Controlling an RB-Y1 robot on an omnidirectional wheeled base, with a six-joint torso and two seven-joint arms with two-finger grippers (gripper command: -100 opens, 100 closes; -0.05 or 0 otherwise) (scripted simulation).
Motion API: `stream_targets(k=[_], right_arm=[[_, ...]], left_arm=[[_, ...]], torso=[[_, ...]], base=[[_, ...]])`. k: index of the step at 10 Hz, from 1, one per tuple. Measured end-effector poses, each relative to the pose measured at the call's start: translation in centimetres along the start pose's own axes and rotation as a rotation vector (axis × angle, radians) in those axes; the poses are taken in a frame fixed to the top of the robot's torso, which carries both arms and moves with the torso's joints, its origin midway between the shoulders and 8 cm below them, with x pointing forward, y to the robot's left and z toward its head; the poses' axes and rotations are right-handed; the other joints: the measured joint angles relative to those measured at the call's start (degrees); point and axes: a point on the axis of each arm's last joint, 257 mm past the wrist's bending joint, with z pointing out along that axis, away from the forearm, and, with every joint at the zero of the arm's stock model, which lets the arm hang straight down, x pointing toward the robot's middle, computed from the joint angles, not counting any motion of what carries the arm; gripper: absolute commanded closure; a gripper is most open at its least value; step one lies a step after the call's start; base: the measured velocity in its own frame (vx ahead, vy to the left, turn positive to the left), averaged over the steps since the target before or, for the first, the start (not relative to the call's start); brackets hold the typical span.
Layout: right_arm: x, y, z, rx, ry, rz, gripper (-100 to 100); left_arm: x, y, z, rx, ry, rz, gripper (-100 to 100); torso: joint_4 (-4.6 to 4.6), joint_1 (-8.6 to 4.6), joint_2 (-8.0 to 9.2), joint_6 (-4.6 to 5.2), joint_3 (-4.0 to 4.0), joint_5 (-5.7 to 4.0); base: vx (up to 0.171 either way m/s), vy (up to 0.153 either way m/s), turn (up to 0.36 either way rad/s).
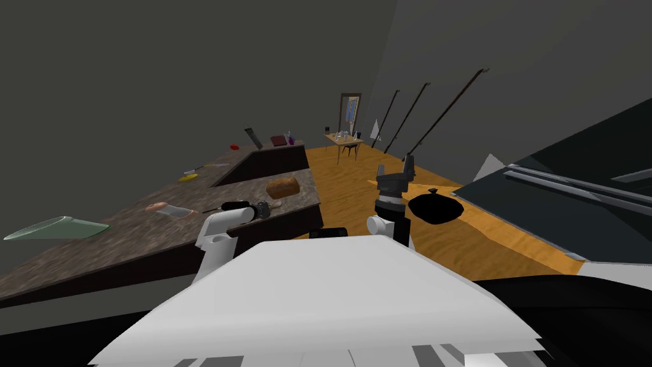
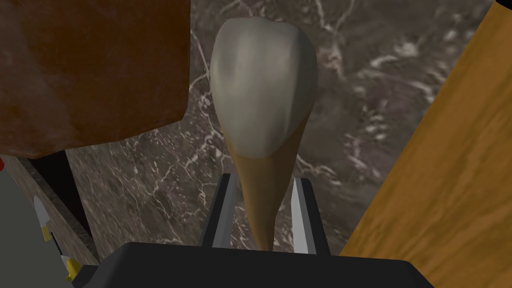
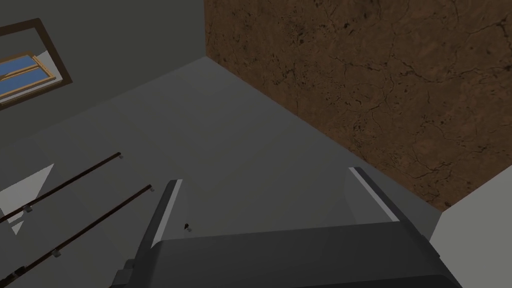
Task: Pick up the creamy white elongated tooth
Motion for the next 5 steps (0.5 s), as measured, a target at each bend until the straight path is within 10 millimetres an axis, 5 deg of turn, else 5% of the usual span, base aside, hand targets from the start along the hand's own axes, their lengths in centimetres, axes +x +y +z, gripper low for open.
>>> stream_targets(k=[4,5], right_arm=[[0.00,0.00,0.00,0.000,0.000,0.000,0],[0.00,0.00,0.00,0.000,0.000,0.000,0]], left_arm=[[0.07,-0.05,-0.95,-0.001,0.017,0.026,100],[0.05,-0.02,-0.98,-0.002,0.017,0.028,0]], torso=[[0.01,0.01,0.03,0.00,0.02,-0.01],[0.02,0.06,0.07,0.02,0.04,0.00]], base=[[0.027,-0.023,0.063],[0.000,0.000,0.000]])
